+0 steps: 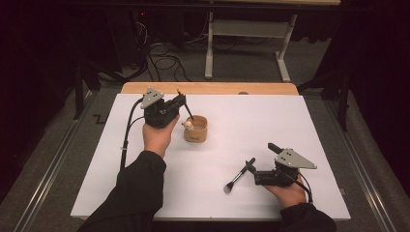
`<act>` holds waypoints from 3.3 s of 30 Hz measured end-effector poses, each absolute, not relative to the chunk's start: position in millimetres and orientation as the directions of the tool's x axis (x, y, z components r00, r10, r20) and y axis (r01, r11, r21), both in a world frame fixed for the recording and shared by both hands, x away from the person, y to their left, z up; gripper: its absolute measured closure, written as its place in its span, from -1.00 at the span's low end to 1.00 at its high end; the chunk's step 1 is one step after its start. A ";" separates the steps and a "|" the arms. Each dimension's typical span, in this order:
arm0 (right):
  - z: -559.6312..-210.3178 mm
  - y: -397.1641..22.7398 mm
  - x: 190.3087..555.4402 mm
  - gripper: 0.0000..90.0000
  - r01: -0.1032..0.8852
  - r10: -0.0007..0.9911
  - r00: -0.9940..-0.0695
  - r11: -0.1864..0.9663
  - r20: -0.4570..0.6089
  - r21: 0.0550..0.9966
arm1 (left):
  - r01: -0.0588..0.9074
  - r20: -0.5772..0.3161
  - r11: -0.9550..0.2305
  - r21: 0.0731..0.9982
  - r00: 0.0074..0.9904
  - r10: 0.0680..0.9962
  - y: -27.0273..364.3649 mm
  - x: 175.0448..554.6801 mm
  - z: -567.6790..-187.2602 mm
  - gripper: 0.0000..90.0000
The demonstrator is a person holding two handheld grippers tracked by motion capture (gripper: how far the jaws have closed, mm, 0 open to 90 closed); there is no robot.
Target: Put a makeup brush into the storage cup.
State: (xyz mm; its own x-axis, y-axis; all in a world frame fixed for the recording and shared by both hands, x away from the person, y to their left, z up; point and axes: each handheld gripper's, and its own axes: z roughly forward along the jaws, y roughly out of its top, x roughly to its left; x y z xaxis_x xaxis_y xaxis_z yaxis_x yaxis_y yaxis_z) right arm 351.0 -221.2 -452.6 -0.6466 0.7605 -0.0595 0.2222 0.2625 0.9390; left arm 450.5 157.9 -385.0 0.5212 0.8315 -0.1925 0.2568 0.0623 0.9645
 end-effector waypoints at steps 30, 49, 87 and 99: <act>-454.7 -219.9 351.4 -0.99 0.231 0.758 -0.649 0.269 -0.058 0.935 | 0.322 -0.223 0.056 0.945 0.507 0.833 161.4 453.8 -411.4 0.85; -455.6 -219.3 351.5 -0.99 0.237 0.754 -0.654 0.282 -0.062 0.930 | 0.346 -0.215 0.029 0.938 0.513 0.831 159.5 455.1 -418.9 0.84; -455.3 -217.6 350.9 -0.99 0.220 0.750 -0.656 0.293 -0.081 0.930 | 0.398 -0.164 -0.044 0.917 0.475 0.865 209.4 385.3 -422.7 -0.86; -455.4 -217.4 350.7 -0.99 0.226 0.752 -0.655 0.297 -0.081 0.928 | 0.401 -0.148 -0.070 0.914 0.488 0.860 215.8 352.5 -432.3 -0.94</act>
